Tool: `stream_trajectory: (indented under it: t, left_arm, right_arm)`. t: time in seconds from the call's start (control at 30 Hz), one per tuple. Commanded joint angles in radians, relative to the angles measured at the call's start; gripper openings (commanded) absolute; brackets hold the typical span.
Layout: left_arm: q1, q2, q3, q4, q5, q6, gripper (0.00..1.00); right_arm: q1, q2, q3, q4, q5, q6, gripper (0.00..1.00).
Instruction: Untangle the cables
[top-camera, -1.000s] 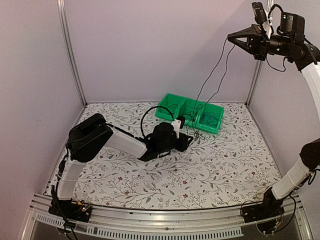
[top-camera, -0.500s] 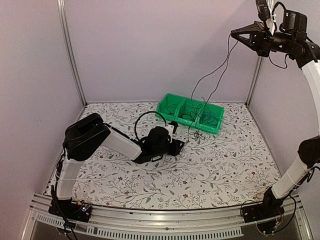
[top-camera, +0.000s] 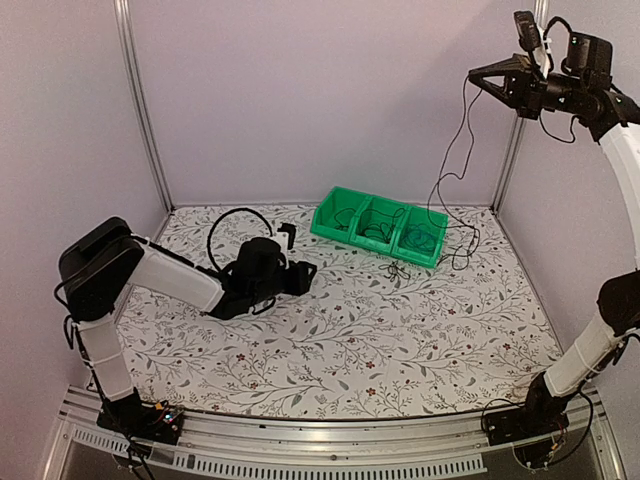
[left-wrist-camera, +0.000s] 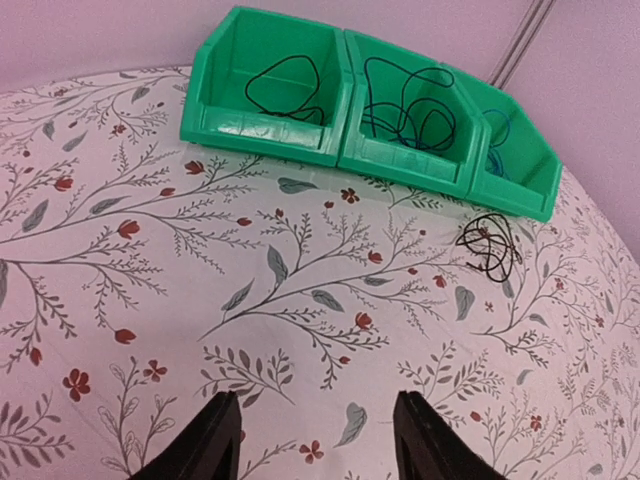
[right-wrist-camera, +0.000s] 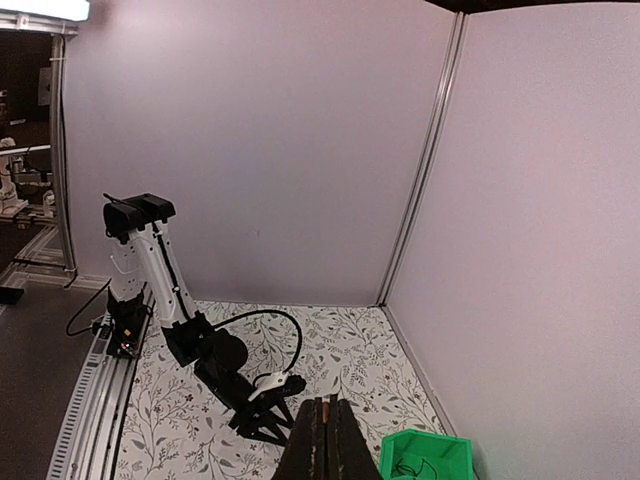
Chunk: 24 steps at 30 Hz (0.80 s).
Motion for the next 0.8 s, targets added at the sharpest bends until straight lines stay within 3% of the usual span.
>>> stream_trajectory:
  t: [0.0,0.2,0.37,0.53,0.77]
  left_arm:
    - [0.003,-0.096,-0.029,0.074,0.023,0.084,0.52]
    - [-0.022,-0.195,0.0,0.166,0.175,0.215,0.55]
    - [-0.049,-0.213,0.089,0.107,0.199,0.27,0.57]
    - [-0.053,-0.218,0.096,0.057,0.161,0.231,0.56]
    - [-0.082,-0.331,-0.047,0.31,0.397,0.31,0.55]
  right_arm:
    - [0.003,-0.031,-0.148,0.072,0.024,0.034,0.0]
    - [0.07,-0.086,-0.362,0.09,0.147,-0.012,0.0]
    - [0.186,-0.097,-0.464,0.075,0.342,-0.119,0.0]
    - [0.242,-0.043,-0.439,0.088,0.417,-0.14,0.0]
    - [0.303,0.085,-0.363,0.051,0.463,-0.168,0.0]
